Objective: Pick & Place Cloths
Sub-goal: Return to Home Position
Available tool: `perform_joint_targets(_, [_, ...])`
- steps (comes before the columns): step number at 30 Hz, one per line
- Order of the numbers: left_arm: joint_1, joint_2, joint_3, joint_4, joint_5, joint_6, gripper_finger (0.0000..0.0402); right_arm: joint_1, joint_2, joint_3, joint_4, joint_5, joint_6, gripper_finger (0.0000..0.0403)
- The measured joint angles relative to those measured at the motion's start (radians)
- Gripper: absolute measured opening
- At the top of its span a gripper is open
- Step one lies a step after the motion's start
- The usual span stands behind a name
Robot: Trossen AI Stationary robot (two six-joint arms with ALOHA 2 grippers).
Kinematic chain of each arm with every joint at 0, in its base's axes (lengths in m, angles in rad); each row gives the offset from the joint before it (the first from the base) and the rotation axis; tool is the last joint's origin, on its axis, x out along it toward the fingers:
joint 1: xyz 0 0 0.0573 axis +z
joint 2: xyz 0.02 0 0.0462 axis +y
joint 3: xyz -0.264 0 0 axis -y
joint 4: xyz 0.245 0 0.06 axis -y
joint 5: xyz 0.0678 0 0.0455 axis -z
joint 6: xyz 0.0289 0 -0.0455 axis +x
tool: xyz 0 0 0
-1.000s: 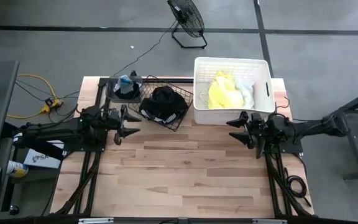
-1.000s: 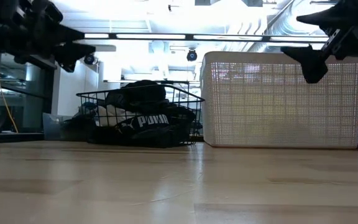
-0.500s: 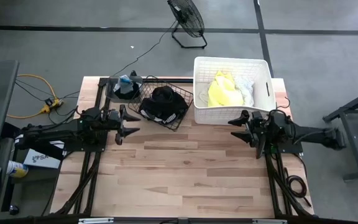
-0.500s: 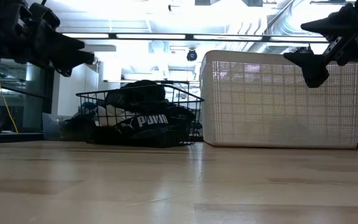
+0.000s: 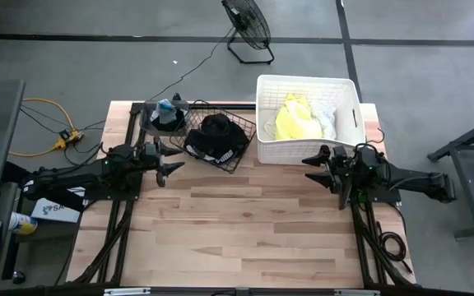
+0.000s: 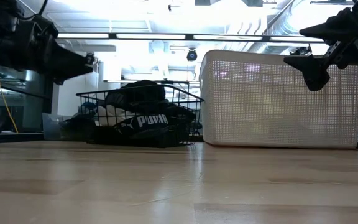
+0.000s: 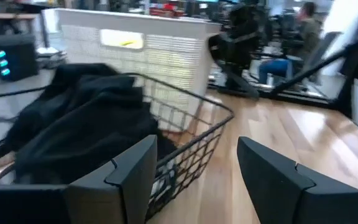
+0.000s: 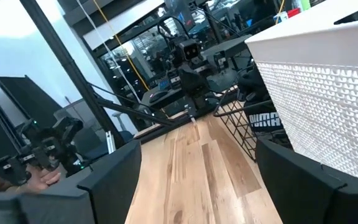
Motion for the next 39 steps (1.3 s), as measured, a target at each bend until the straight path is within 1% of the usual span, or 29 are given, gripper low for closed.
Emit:
perform_joint_targets(1, [0.0, -0.005, 0.0, -0.021, -0.016, -0.008, 0.0218, 0.0, 0.0, 0.0, 0.001, 0.0, 0.0, 0.0307])
perform_joint_targets(2, [0.0, -0.009, 0.0, -0.006, -0.022, -0.008, 0.0218, 0.0, 0.0, 0.0, 0.003, 0.0, 0.0, 0.0307])
perform_joint_targets(7, [0.0, -0.066, -0.001, -0.014, -0.001, -0.007, 0.0218, 0.001, 0.001, 0.0, 0.026, -0.019, -0.027, 0.0307])
perform_joint_targets(10, [0.0, -0.124, -0.002, -0.113, -0.002, -0.002, 0.0218, 0.001, 0.001, 0.0, 0.033, -0.014, -0.049, 0.0307])
perform_joint_targets(13, [-0.002, -0.143, 0.007, -0.115, 0.008, -0.002, 0.0218, 0.001, 0.001, 0.0, 0.033, -0.011, -0.053, 0.0307])
perform_joint_targets(15, [-0.002, -0.14, 0.017, -0.146, 0.017, 0.012, 0.0218, 0.001, 0.001, -0.001, 0.033, -0.053, -0.053, 0.0307])
perform_joint_targets(19, [-0.002, -0.136, 0.027, -0.168, 0.048, -0.027, 0.0218, -0.001, 0.001, -0.001, 0.032, -0.23, -0.051, 0.0307])
perform_joint_targets(21, [-0.002, -0.133, 0.027, -0.172, 0.052, -0.035, 0.0218, -0.001, 0.002, -0.001, 0.031, -0.313, -0.009, 0.0307])
perform_joint_targets(22, [-0.002, -0.133, 0.027, -0.173, 0.052, -0.034, 0.0218, 0.001, 0.002, -0.001, 0.036, -0.322, 0.034, 0.0307])
perform_joint_targets(25, [0.0, -0.134, 0.027, -0.178, 0.034, -0.03, 0.0218, 0.015, 0.008, -0.001, 0.043, -0.308, 0.107, 0.0307])
perform_joint_targets(31, [0.0, -0.134, 0.026, -0.167, -0.047, -0.034, 0.0218, 0.015, 0.011, -0.001, 0.046, -0.309, 0.101, 0.0307])
perform_joint_targets(39, [0.0, -0.134, 0.026, -0.165, -0.052, -0.034, 0.0218, 0.015, 0.011, -0.002, 0.048, -0.317, 0.098, 0.0307])
